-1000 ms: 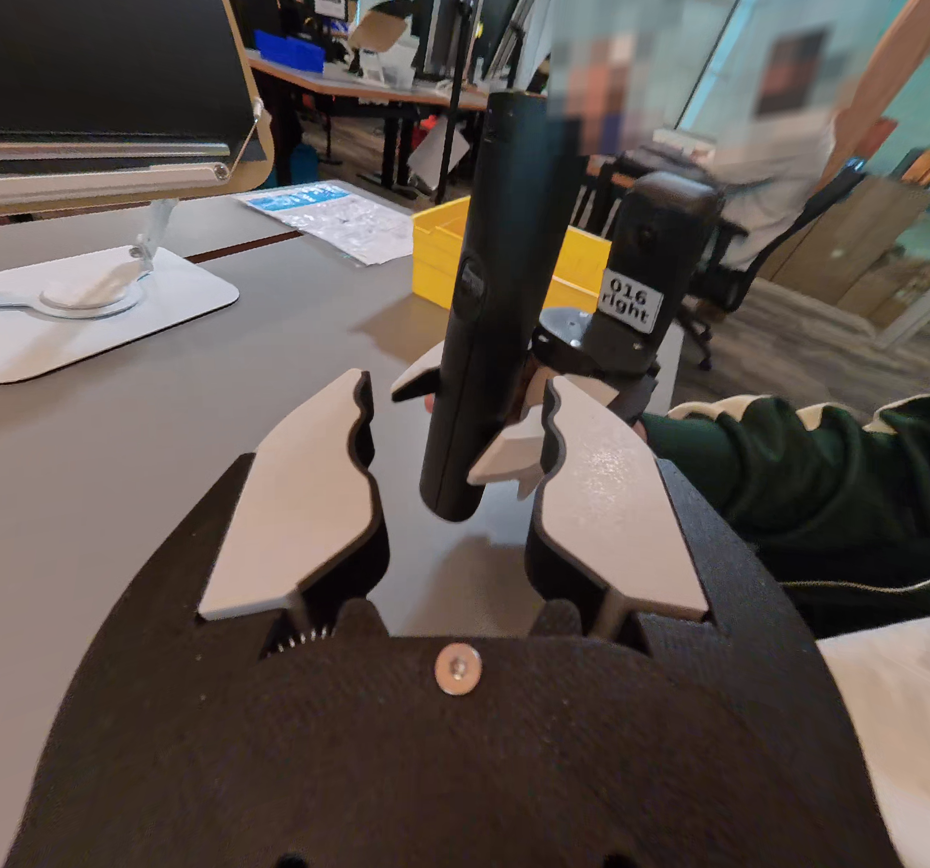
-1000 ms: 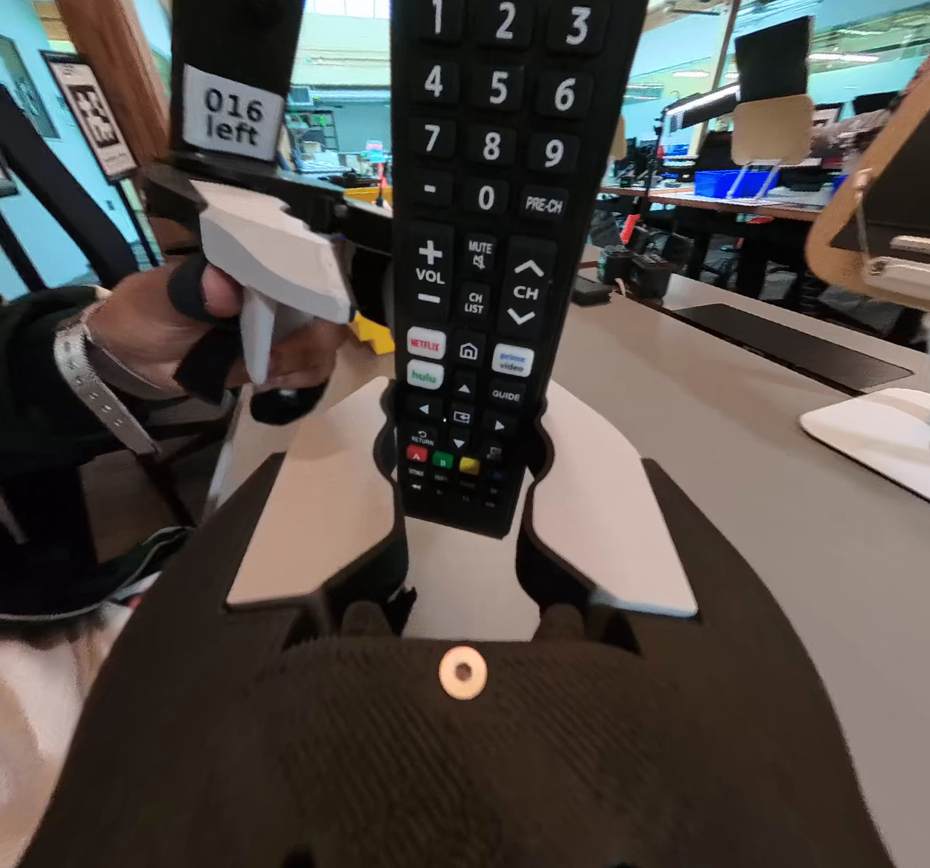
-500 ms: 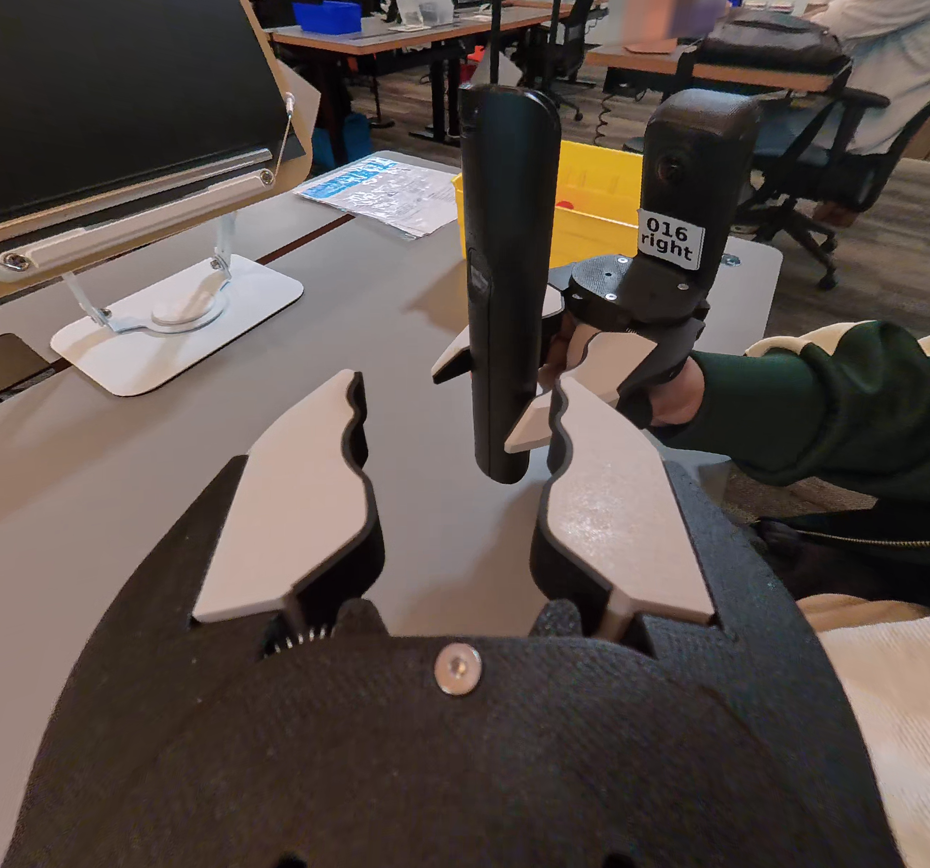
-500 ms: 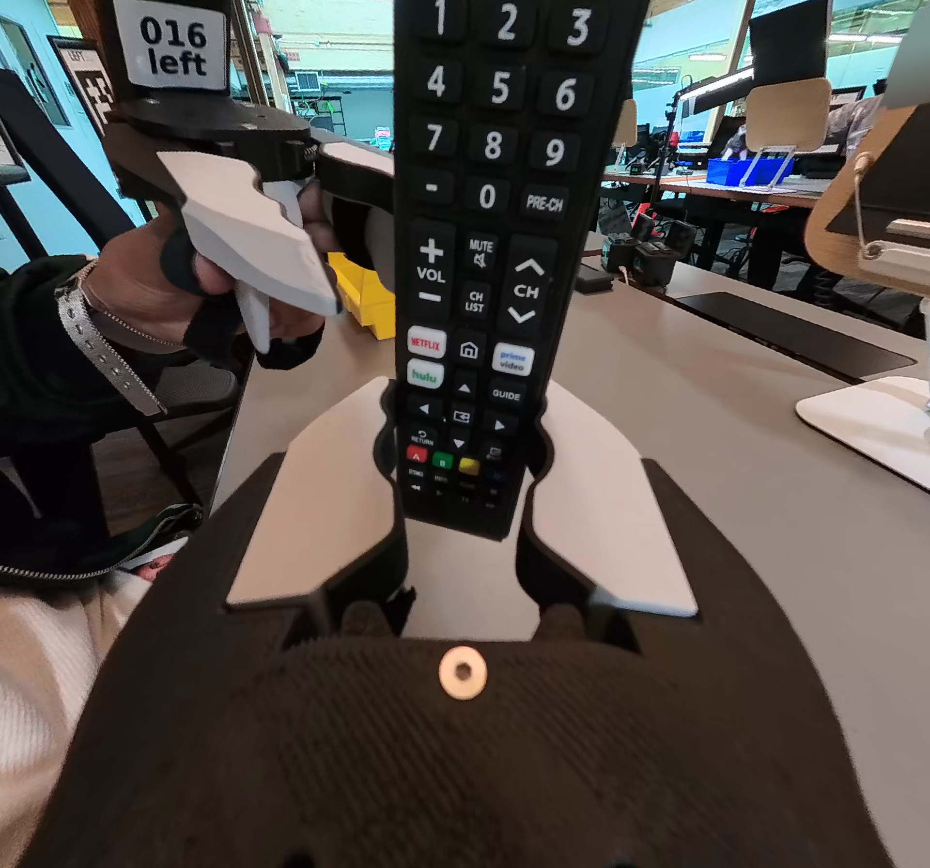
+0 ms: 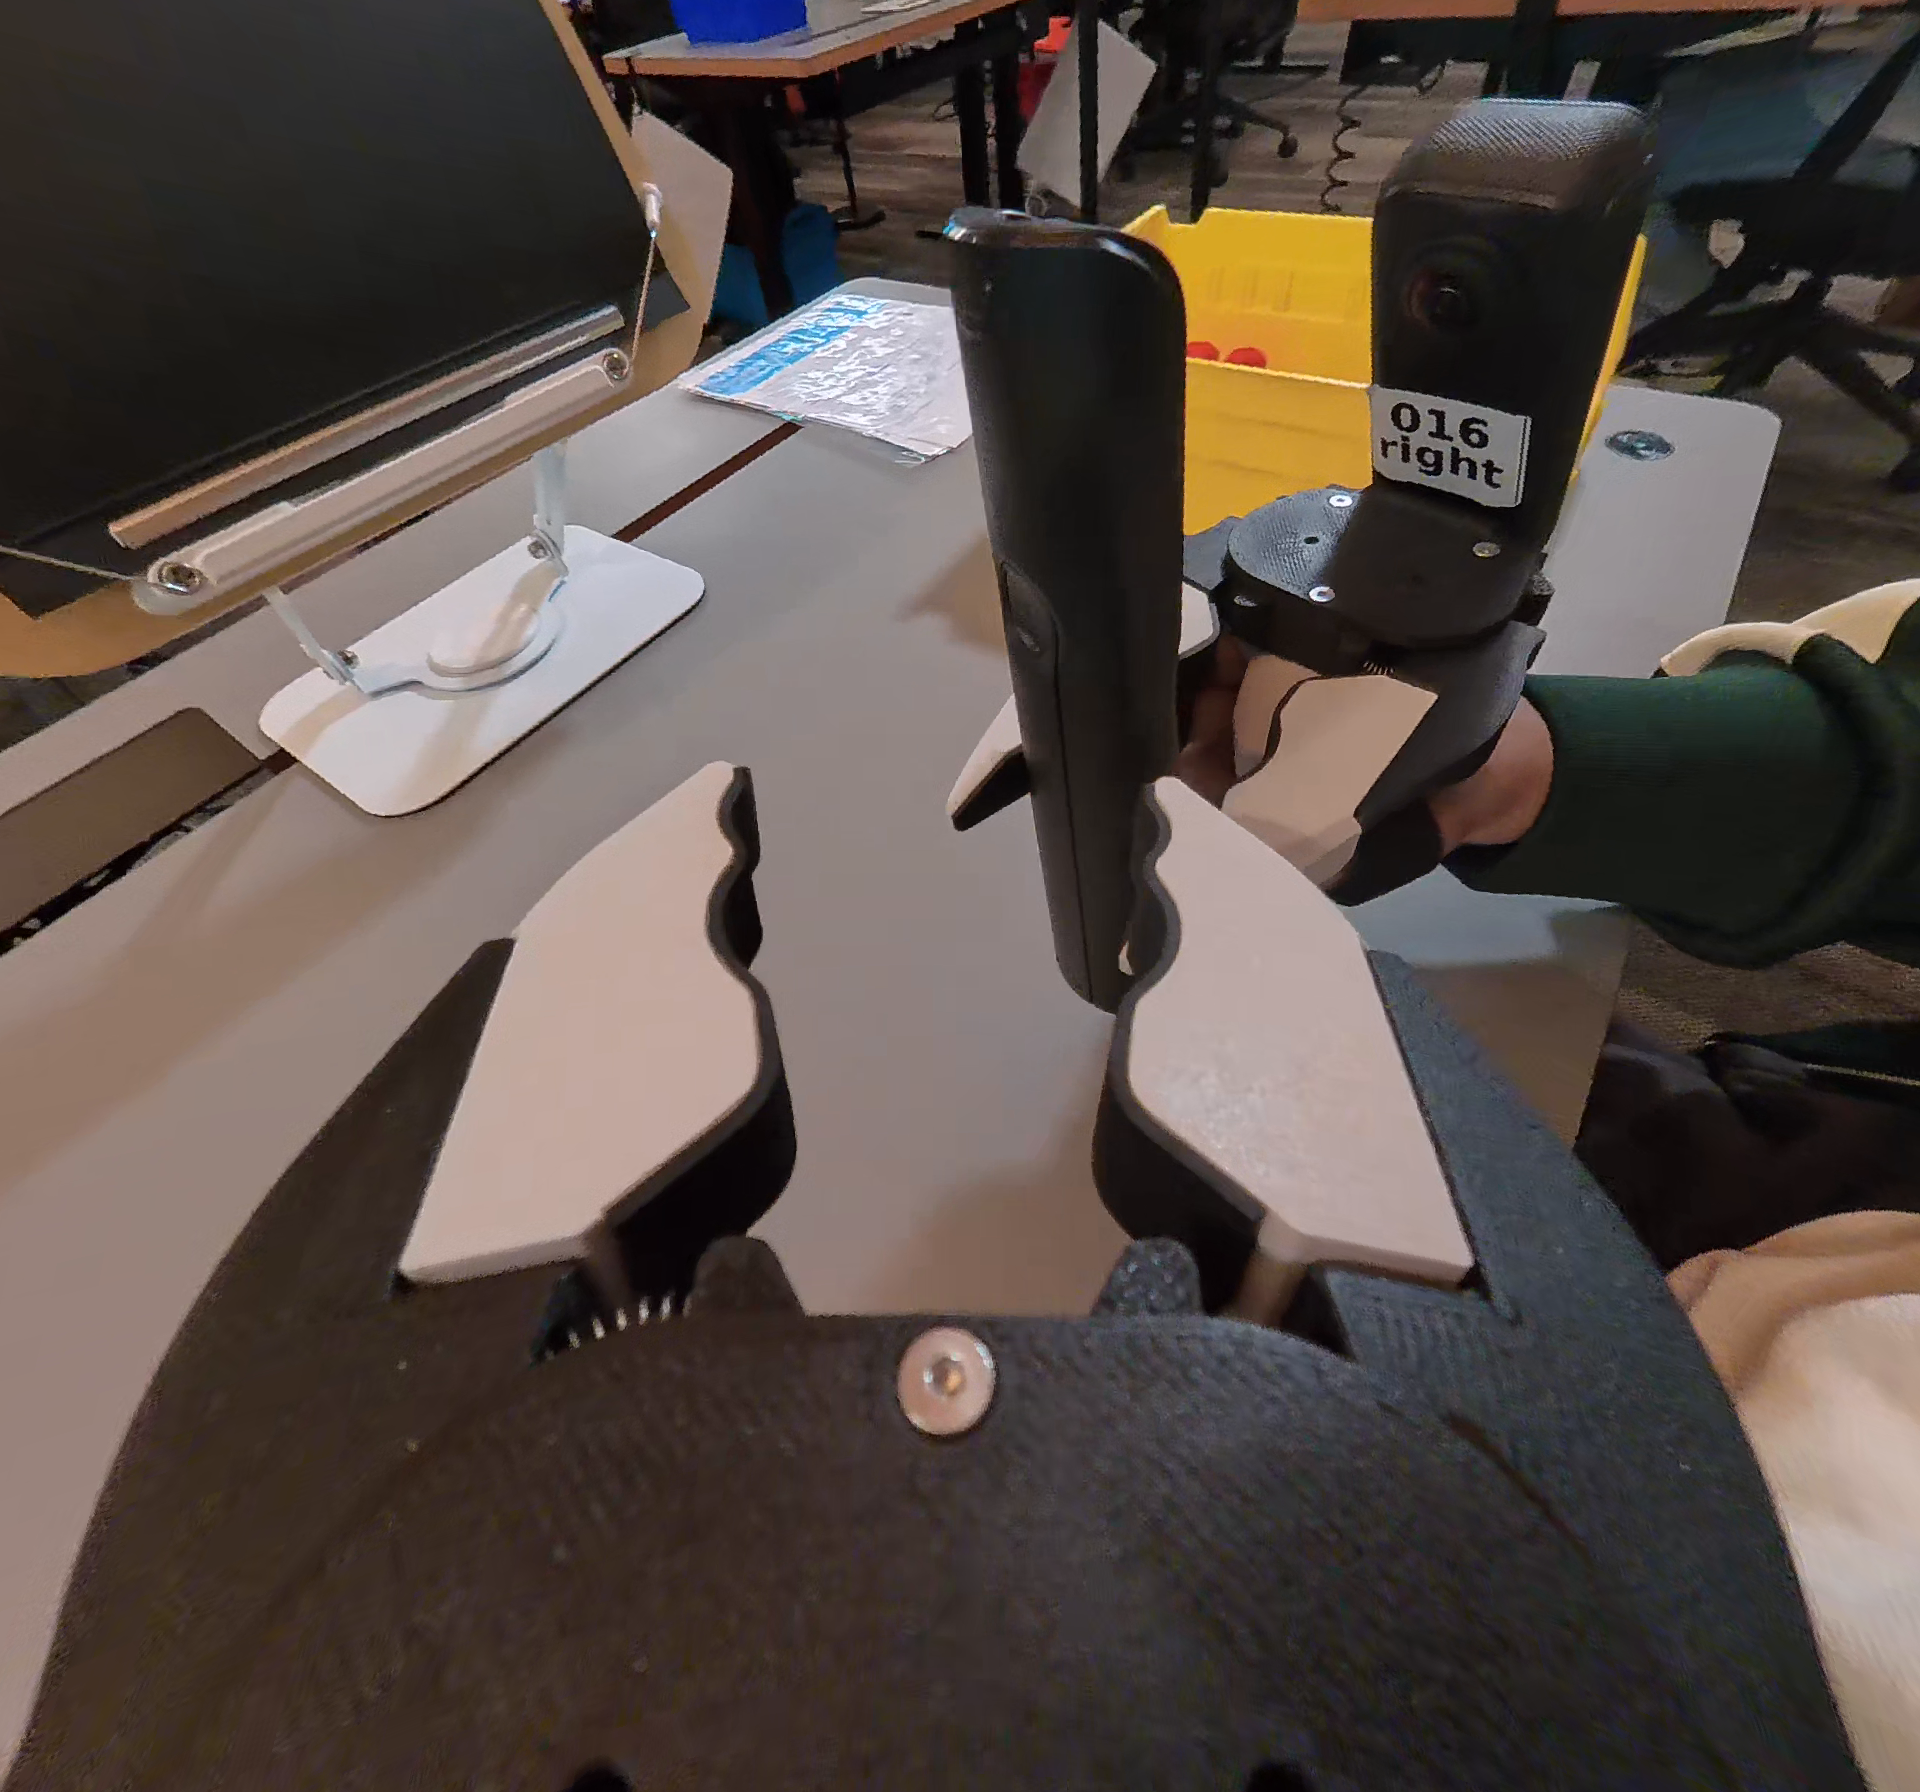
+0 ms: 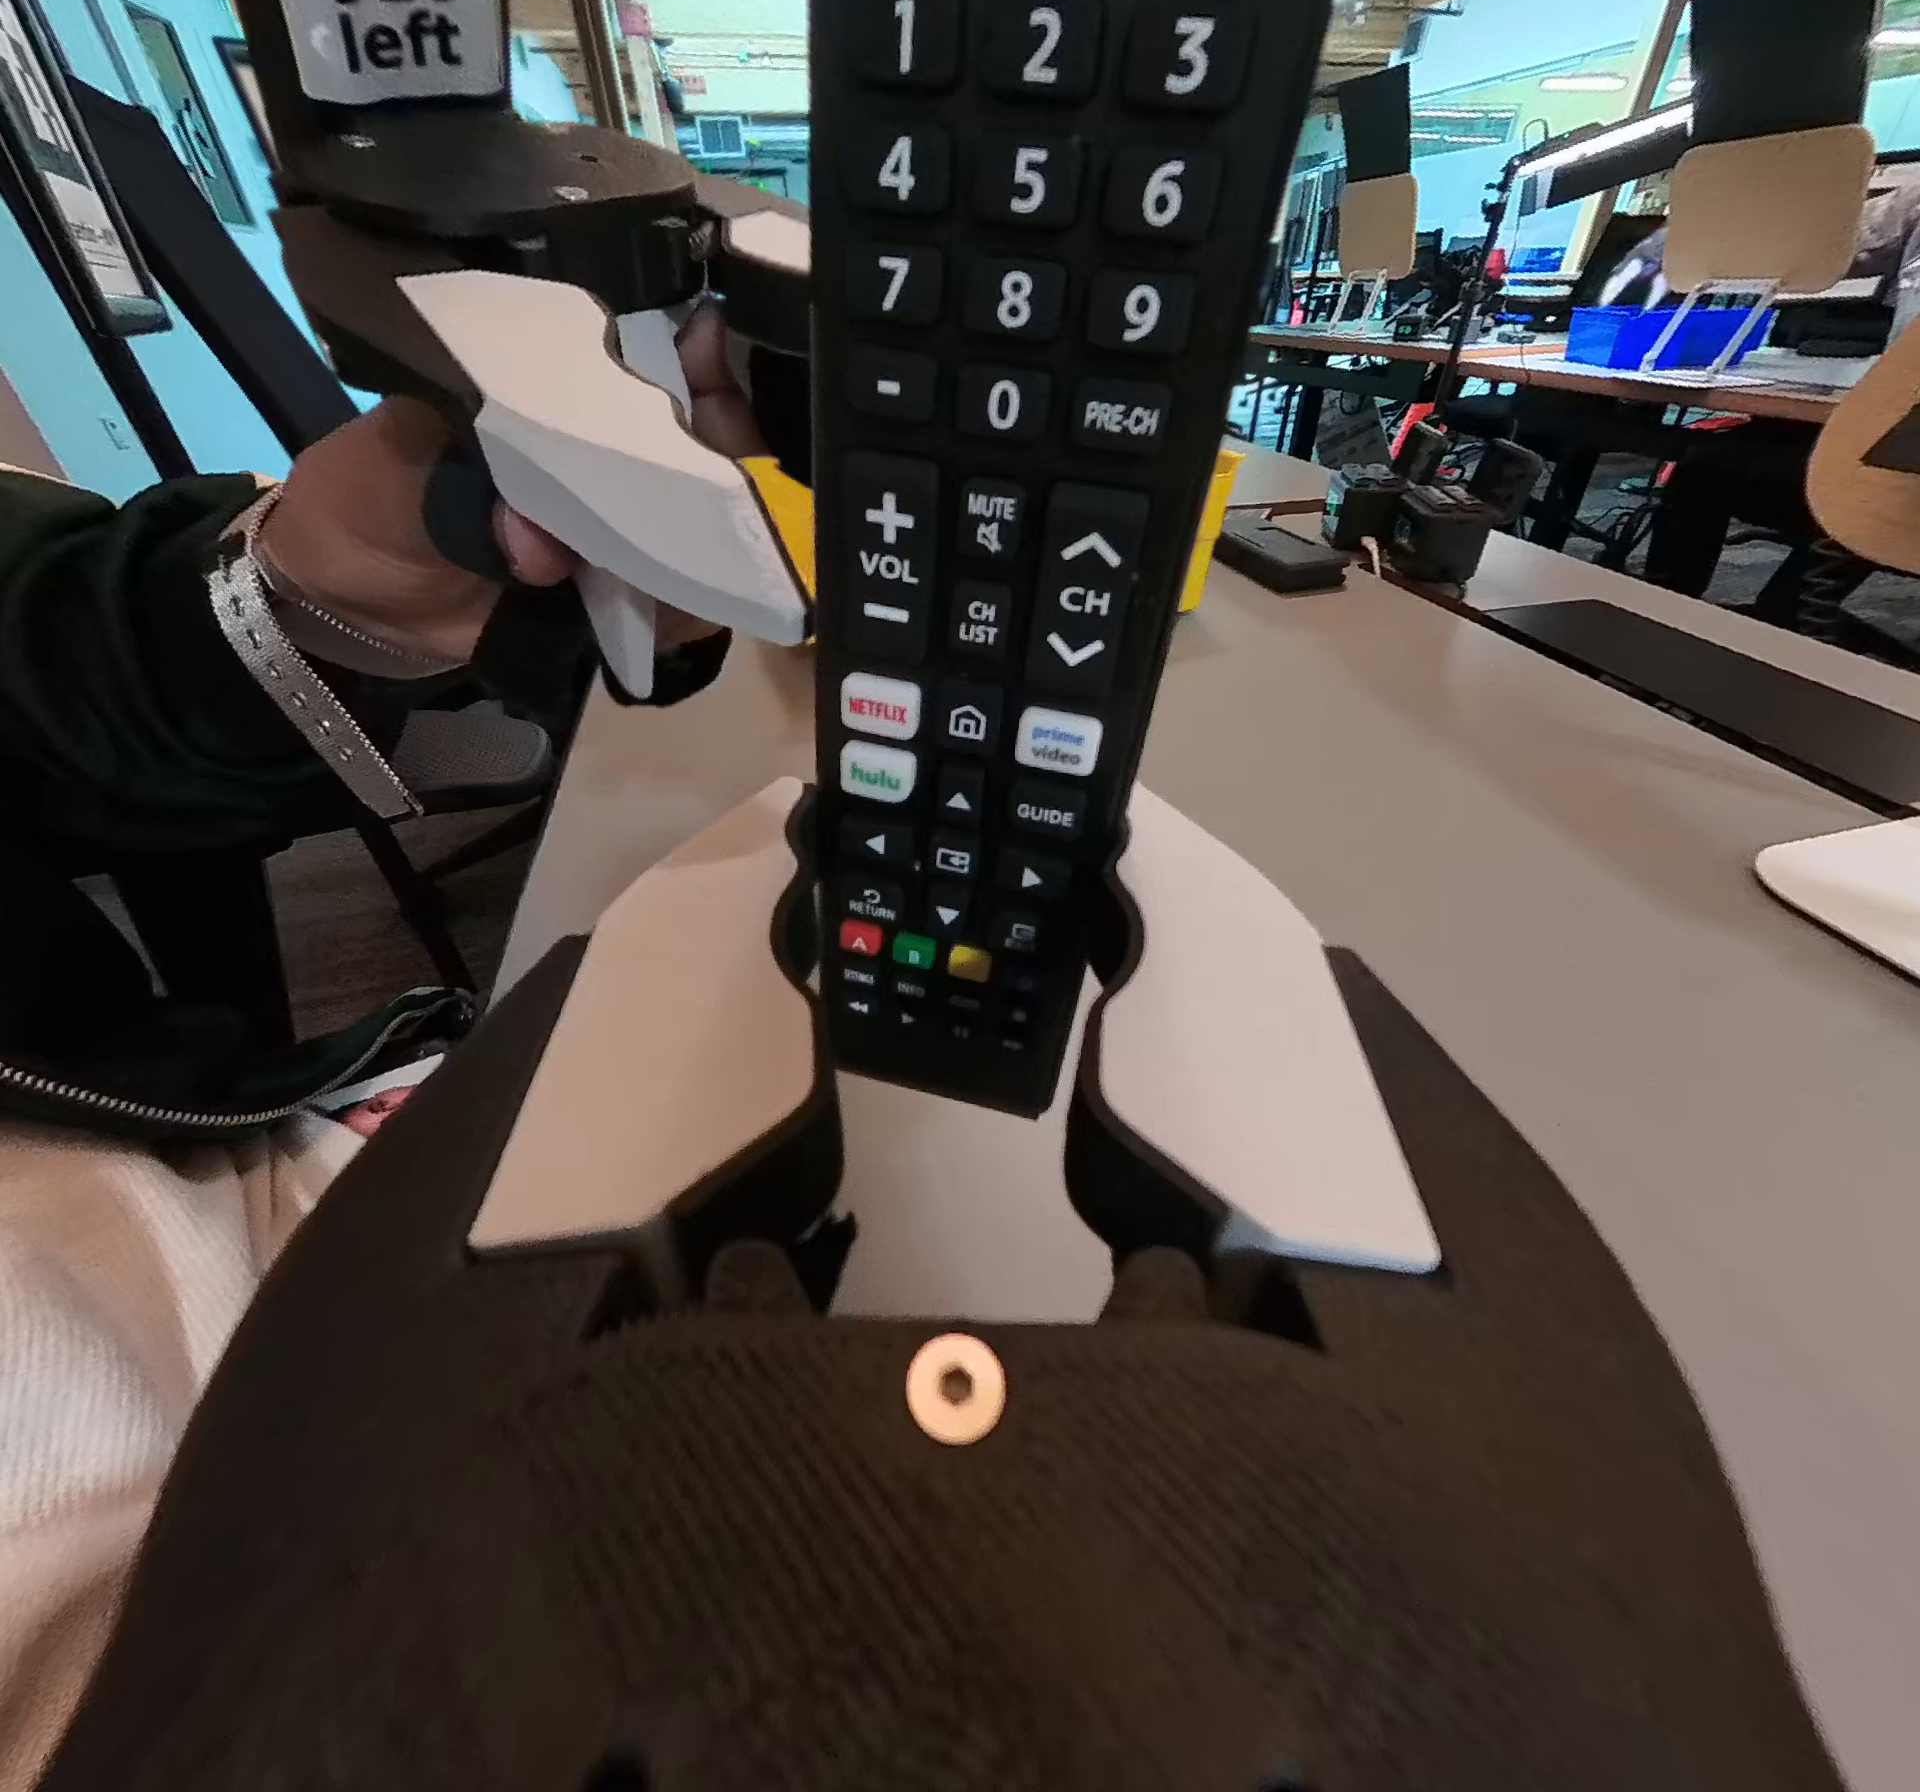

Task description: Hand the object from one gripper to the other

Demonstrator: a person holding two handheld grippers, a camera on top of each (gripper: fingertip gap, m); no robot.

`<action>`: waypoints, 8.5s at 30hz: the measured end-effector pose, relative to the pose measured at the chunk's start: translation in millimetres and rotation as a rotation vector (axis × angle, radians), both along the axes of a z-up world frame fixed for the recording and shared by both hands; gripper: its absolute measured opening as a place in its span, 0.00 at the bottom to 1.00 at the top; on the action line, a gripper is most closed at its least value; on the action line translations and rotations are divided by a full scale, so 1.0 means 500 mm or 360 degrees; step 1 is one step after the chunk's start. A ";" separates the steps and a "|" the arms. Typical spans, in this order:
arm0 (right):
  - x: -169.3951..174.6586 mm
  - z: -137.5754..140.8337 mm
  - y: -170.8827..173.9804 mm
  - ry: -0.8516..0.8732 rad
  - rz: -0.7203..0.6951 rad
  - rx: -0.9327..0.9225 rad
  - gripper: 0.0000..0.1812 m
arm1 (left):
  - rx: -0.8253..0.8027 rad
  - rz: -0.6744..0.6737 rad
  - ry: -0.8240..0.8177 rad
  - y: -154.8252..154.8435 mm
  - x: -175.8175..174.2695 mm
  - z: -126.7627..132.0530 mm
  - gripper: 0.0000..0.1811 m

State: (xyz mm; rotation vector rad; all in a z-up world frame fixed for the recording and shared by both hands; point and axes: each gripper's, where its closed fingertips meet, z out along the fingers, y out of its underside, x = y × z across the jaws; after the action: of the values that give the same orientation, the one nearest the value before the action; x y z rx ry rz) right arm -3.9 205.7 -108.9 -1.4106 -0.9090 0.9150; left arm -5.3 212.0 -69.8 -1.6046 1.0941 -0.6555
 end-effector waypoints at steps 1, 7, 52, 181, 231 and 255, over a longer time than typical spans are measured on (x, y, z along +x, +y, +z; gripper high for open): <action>-0.001 0.001 -0.002 0.0004 0.0013 0.0000 0.28 | 0.0009 -0.0021 -0.0002 -0.003 0.002 0.003 0.39; -0.014 0.019 -0.035 0.0102 0.0183 -0.0023 0.28 | -0.0049 -0.0446 -0.0075 -0.061 0.018 0.021 0.41; -0.081 0.007 -0.134 0.0017 0.0512 -0.0038 0.37 | -0.0280 -0.1068 -0.0658 -0.144 0.016 0.064 0.29; -0.042 -0.003 -0.024 -0.0179 -0.0100 0.0129 0.28 | -0.0868 -0.0665 -0.0673 -0.045 -0.077 0.121 0.44; 0.169 -0.104 0.115 -0.1113 -0.0910 0.0199 0.58 | -0.1353 -0.0596 -0.0859 0.058 -0.077 -0.096 0.14; 0.048 -0.038 0.000 0.0334 0.0255 -0.0640 0.28 | -0.0991 -0.0913 -0.0646 0.004 -0.058 -0.125 0.14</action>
State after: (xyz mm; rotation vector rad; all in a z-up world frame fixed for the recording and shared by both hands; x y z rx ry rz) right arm 20.0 205.7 -127.8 -1.5547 -0.7099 1.3981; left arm -34.6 214.0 -132.2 -1.5393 1.0966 -1.7594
